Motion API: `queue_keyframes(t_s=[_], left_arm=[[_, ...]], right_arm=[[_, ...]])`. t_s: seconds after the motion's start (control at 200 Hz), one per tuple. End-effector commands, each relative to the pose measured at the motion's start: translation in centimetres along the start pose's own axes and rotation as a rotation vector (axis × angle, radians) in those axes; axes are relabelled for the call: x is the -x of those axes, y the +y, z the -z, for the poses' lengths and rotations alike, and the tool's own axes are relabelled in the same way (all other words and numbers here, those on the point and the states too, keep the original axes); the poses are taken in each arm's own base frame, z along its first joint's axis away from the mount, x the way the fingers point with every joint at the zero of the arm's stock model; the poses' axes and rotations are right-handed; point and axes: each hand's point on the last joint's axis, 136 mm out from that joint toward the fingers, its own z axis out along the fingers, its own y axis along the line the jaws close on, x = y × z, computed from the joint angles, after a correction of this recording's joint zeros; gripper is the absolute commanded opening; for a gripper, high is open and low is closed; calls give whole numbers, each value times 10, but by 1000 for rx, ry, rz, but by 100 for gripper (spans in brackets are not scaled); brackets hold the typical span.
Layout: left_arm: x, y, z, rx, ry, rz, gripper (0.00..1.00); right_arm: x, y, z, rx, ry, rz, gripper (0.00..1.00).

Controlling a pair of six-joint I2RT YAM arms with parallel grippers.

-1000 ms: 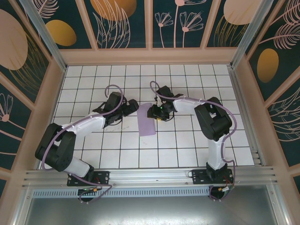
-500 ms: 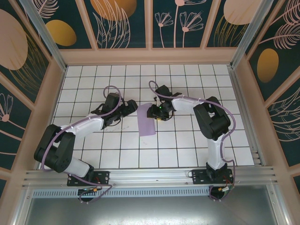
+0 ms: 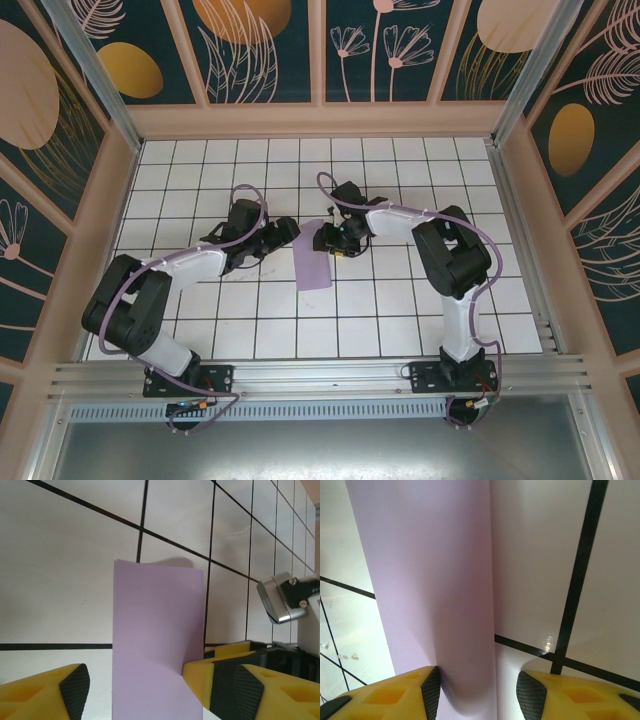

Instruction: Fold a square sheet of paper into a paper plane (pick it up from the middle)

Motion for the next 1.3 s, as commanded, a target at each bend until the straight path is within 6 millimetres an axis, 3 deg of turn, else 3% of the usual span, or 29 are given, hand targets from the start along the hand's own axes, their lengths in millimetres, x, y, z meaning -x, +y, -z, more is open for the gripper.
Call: queue_keyframes(t_s=[0.0,0.55,0.741,0.776,1.296], left_arm=[[-5,-6,-6,-59,35,15,75],[-29,-8,-28,-94,130,50,47],[-34,-13,-31,-110,142,49,42],[-39,-5,-37,-89,160,56,41],[-49,-3,-47,-86,196,59,33]], right_arm=[[-58,-130,-79,-385,152,-13,54],[-63,-136,-83,-406,164,-32,55],[-64,-140,-85,-419,169,-45,55],[-65,-141,-85,-421,170,-45,55],[-69,-146,-87,-442,182,-55,56]])
